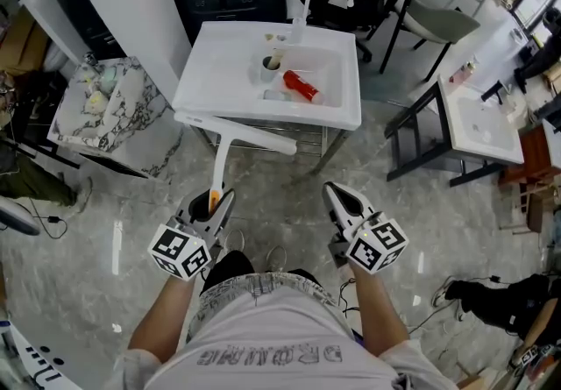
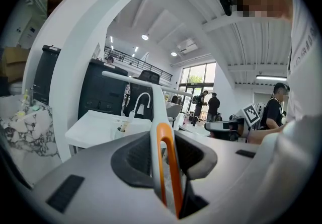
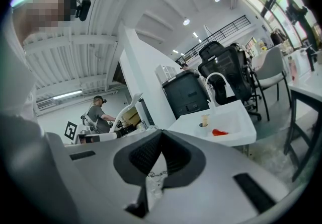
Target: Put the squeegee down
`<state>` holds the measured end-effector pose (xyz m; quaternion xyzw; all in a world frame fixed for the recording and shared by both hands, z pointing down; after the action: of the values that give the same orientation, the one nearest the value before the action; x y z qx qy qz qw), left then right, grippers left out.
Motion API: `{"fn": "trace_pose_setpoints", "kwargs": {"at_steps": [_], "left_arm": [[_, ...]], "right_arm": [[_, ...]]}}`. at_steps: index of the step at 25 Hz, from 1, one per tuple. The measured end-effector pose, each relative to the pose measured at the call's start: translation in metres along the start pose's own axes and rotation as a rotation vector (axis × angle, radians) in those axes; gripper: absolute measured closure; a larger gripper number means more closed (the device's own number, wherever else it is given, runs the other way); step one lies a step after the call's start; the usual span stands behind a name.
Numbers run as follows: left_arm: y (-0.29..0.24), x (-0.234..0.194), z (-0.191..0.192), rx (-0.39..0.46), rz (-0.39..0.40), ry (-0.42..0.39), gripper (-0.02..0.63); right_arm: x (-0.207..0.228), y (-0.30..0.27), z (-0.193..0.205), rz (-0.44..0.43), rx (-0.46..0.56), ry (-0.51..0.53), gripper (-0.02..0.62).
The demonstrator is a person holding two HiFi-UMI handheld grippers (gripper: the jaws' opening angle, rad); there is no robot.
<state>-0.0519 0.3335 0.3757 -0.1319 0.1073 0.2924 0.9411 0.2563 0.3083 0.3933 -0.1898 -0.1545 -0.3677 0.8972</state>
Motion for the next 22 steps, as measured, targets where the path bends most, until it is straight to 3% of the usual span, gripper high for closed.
{"fn": "trace_pose_setpoints", "kwargs": {"at_steps": [22], "left_arm": [[-0.040, -0.014, -0.013, 0.021, 0.009, -0.003, 0.486]], "right_arm": [[0.032, -0.016, -0.020, 0.013, 0.012, 0.012, 0.588]]}}
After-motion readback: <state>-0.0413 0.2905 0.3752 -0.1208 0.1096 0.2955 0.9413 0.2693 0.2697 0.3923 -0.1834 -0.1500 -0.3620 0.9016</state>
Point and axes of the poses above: the fingertips, and each gripper's own axes: y backward along the fingers, x to its right, z out of its underside, the point moved 8 cm from there along y, backward along the fingers, and after that the axes turned 4 degrees about -x, right-handed, at the moved point
